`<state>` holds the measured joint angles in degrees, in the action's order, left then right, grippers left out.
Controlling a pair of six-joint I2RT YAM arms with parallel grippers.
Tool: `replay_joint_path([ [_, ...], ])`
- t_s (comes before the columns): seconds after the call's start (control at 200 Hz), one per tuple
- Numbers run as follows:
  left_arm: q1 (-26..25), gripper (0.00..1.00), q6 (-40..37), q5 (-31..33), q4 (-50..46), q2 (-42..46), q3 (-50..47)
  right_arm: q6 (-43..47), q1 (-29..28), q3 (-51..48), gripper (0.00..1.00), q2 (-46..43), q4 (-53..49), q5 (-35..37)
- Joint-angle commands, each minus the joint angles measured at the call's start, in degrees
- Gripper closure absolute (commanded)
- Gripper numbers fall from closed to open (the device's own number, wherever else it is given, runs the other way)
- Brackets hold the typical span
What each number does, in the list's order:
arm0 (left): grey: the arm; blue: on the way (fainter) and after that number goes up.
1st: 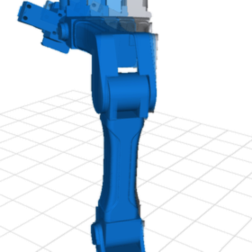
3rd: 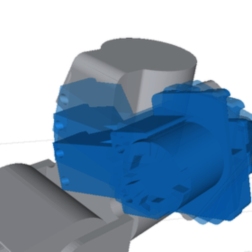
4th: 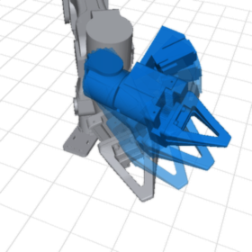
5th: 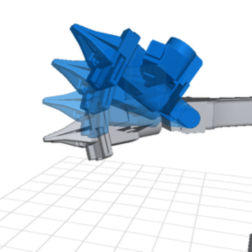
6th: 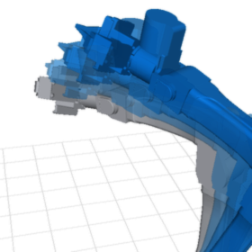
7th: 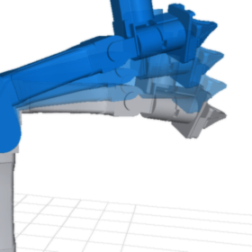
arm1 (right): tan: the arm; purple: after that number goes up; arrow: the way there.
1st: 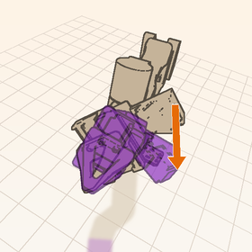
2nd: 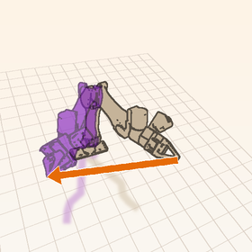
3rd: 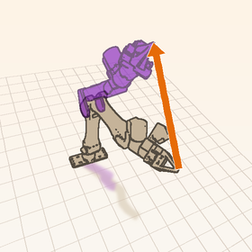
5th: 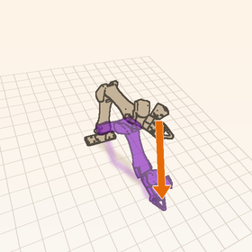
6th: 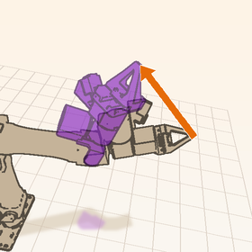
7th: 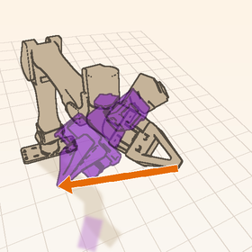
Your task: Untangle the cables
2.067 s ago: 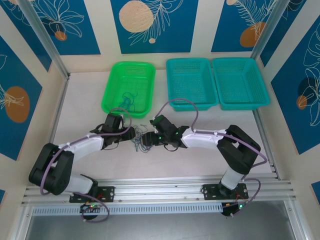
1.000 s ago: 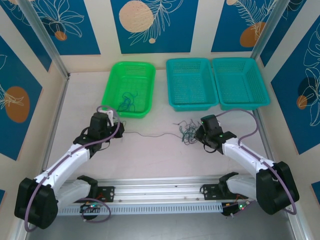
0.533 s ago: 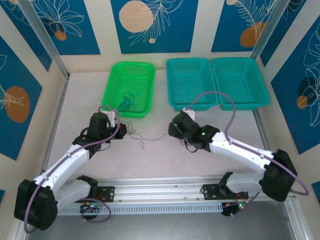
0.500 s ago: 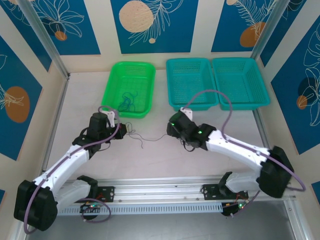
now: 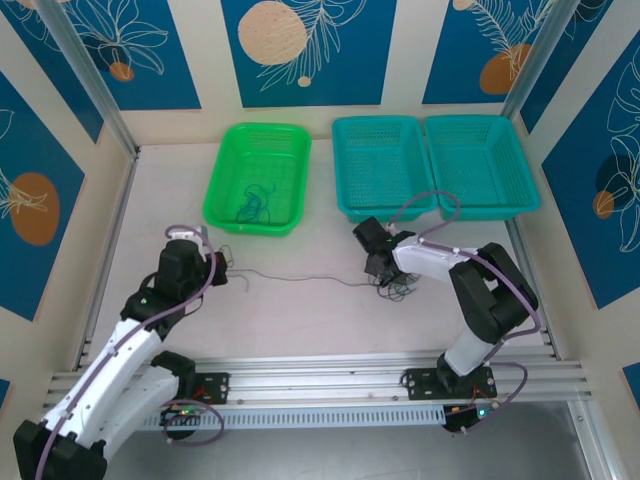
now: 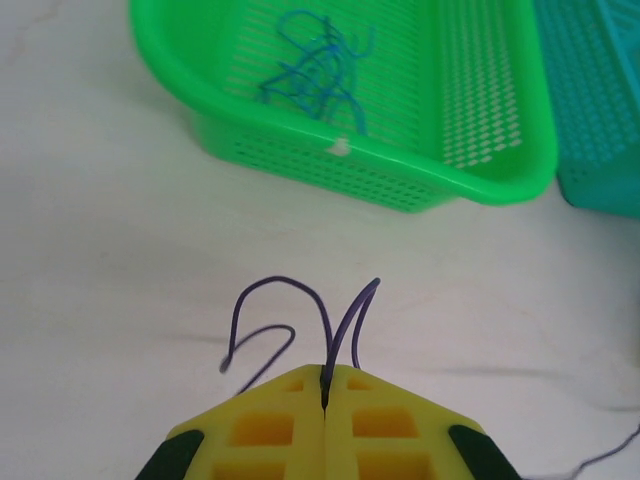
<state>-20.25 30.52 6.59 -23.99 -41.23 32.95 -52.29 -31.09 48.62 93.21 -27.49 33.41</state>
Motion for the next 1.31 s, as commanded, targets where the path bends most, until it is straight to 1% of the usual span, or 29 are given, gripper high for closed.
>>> replay_joint_path([
  [0.0, 0.6, 1.00, -0.6, 6.1, -6.2, -0.8, -2.1, -0.9, 2.3, -3.2, 0.44, -3.6, 0.9, -3.1],
  [0.075, 0.6, 1.00, -1.3, 2.5, -4.8, -3.8, -3.0, 1.1, 2.6, -3.3, 0.44, -3.9, 2.8, -6.2],
  [0.145, 0.6, 0.99, -1.5, -3.0, -2.0, -6.6, -3.3, 2.9, 1.9, -2.1, 0.44, -3.3, 3.3, -8.6],
  [0.2, 0.3, 0.86, -2.0, -6.2, 0.0, -8.0, -2.8, 4.0, 0.9, -1.0, 0.44, -2.9, 3.4, -9.7],
  [0.25, 0.1, 0.69, -2.6, -7.0, 0.8, -8.1, -2.0, 4.2, 0.2, -0.1, 0.44, -3.2, 2.9, -9.7],
  [0.28, 0.0, 0.62, -3.2, -7.3, 1.4, -7.5, -1.5, 4.2, -0.2, 0.1, 0.44, -3.6, 2.8, -9.7],
  [0.355, -0.4, 0.50, -5.2, -8.8, 3.7, -5.3, -0.4, 4.3, -0.5, 0.2, 0.44, -5.2, 2.6, -10.0],
  [0.425, -2.0, 0.44, -7.9, -11.9, 5.5, -4.7, 1.7, 4.8, -0.6, 0.2, 0.44, -6.8, 2.5, -10.9],
  [0.495, -5.6, 0.43, -11.3, -14.9, 6.2, -6.8, 4.9, 5.5, -0.5, 0.5, 0.44, -8.4, 2.1, -11.7],
  [0.575, -11.9, 0.43, -16.3, -17.9, 7.5, -11.1, 8.5, 6.9, -0.5, 0.9, 0.44, -9.9, 1.7, -13.5],
  [0.64, -16.9, 0.43, -20.9, -18.5, 7.7, -15.6, 11.2, 8.4, -0.4, 1.1, 0.43, -11.6, 1.9, -15.8],
  [0.795, -25.8, 0.43, -31.9, -17.2, 6.2, -27.4, 18.1, 9.3, -0.3, 0.5, 0.43, -17.3, 1.5, -17.8],
  [0.885, -29.8, 0.42, -36.6, -19.9, 9.4, -33.8, 20.3, 9.5, 0.2, -0.8, 0.42, -21.5, 1.5, -18.8],
  [0.965, -31.6, 0.41, -36.7, -22.2, 14.6, -39.5, 21.7, 9.2, 1.6, -1.9, 0.41, -25.0, 1.7, -20.1],
  [1.045, -32.1, 0.41, -34.4, -24.0, 19.7, -45.3, 23.1, 8.7, 3.2, -2.9, 0.41, -27.8, 1.5, -21.4],
  [1.11, -32.5, 0.41, -32.4, -24.8, 22.0, -50.0, 24.9, 8.4, 4.2, -3.7, 0.41, -29.5, 1.2, -22.0],
  [1.3, -34.2, 0.45, -29.1, -23.8, 24.9, -61.5, 29.0, 7.8, 6.2, -5.8, 0.40, -32.7, 0.5, -22.9],
])
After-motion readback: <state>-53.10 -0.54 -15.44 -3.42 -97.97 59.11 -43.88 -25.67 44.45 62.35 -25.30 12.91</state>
